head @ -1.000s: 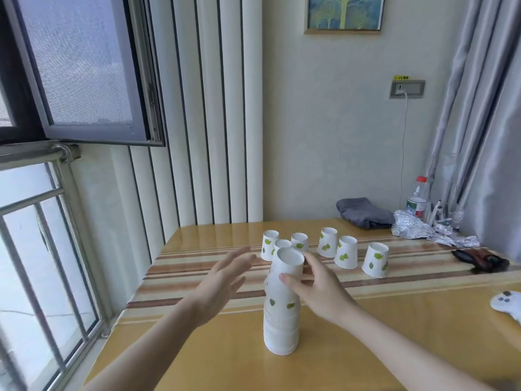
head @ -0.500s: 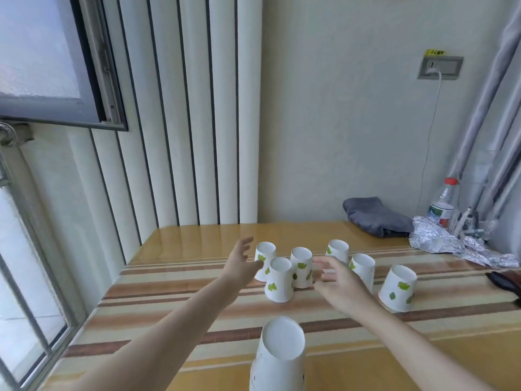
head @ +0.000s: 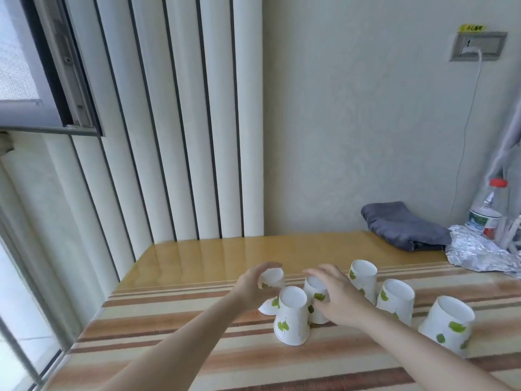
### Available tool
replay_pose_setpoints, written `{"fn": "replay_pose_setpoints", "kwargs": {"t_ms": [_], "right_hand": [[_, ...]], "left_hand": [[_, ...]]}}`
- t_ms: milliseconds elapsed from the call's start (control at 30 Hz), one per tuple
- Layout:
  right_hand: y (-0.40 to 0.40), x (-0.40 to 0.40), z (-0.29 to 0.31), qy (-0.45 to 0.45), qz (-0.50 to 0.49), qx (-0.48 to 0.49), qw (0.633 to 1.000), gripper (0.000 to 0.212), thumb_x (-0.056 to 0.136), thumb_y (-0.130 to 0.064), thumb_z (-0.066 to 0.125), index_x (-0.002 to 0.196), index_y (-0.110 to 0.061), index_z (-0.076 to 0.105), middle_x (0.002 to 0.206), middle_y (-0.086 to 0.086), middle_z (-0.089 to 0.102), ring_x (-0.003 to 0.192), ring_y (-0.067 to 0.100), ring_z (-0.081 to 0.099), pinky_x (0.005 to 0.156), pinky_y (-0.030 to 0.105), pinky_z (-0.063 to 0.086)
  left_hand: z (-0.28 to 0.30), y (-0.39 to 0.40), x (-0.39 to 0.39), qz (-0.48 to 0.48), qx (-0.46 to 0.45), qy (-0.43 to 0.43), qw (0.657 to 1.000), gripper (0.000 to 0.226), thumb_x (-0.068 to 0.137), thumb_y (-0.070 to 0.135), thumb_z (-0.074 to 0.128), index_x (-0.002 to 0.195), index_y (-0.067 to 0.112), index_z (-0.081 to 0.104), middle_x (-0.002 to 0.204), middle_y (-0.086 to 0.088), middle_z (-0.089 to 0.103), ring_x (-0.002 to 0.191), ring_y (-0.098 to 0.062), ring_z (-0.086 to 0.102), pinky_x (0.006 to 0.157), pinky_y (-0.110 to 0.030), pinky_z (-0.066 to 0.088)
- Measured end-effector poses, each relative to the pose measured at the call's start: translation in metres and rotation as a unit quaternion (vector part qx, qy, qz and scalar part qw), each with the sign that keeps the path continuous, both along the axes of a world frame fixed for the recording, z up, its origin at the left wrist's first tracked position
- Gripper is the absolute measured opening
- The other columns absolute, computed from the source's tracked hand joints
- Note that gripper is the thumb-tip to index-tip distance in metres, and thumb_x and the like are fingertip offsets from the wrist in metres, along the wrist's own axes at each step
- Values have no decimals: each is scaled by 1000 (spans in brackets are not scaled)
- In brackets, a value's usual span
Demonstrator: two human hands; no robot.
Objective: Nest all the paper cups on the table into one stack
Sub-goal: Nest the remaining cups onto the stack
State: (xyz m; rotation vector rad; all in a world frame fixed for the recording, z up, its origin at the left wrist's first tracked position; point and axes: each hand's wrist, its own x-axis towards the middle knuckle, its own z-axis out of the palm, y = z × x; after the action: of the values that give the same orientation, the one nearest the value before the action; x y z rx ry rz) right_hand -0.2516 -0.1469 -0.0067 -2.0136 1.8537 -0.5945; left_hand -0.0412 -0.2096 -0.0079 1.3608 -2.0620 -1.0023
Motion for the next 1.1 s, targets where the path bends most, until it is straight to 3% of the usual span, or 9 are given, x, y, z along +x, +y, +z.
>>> {"fn": "replay_pose_setpoints", "kwargs": {"t_ms": [67,133,200,500,700,833,933,1033,1100], "right_hand": [[0,2,0,4,-6,8,1000,55,89,-23,55,138,-40,37,136,-5,38,108,14,51,91,28,44],[6,2,3,-1,-27,4,1000,50,91,-25,55,137,-39,38,131,-4,41,91,15,55,86,32,49],[18,2,12,-7,-48,-20,999,48,92,-28,55,136,-37,40,131,-2,42,89,13,52,87,33,48],[121,1,108,-145,-81,-162,973,52,90,-34,60,139,-28,46,141,0,52,132,16,45,102,31,38],[204,13,155,-169,-60,-222,958,45,89,-42,58,133,-37,51,135,-10,56,125,8,49,97,22,35],[241,30,170,-170,-26,-241,955,42,90,-37,59,132,-40,52,91,-27,55,81,-12,52,78,3,36],[251,42,170,-167,14,-258,952,44,90,-35,60,133,-39,52,78,-23,50,85,-11,53,83,16,38],[254,55,166,-160,36,-251,954,44,89,-35,61,132,-41,53,75,-17,47,73,-11,54,74,16,36],[255,63,158,-156,62,-229,959,44,89,-35,62,131,-44,53,89,-8,56,94,-7,58,83,19,43]], "left_hand": [[8,7,8,38,-6,36,999,49,89,23,67,134,34,51,121,-8,58,82,-19,58,71,-20,45],[26,16,19,81,-9,91,993,53,89,26,68,136,34,46,122,-11,60,95,-31,62,75,-26,49],[59,31,32,87,-20,121,989,54,91,29,66,138,33,41,115,-9,62,87,-22,62,70,-24,53],[184,187,57,-84,-127,152,977,47,94,32,59,139,32,45,116,16,62,102,12,62,84,-9,51],[153,264,61,-152,-112,115,975,52,93,29,62,141,28,42,126,-4,63,116,-20,64,101,-42,53],[115,278,62,-140,-76,107,981,62,92,28,64,146,30,33,127,-4,62,119,-18,60,103,-40,50],[90,277,62,-127,-48,88,987,58,91,28,66,140,32,37,125,-1,61,120,-19,59,107,-45,47],[71,280,63,-121,-9,121,985,53,89,22,68,134,31,42,126,-4,61,121,-22,58,107,-47,46],[66,281,67,-123,13,155,980,60,87,19,71,137,32,41,133,2,58,128,-16,54,110,-41,45]]}}
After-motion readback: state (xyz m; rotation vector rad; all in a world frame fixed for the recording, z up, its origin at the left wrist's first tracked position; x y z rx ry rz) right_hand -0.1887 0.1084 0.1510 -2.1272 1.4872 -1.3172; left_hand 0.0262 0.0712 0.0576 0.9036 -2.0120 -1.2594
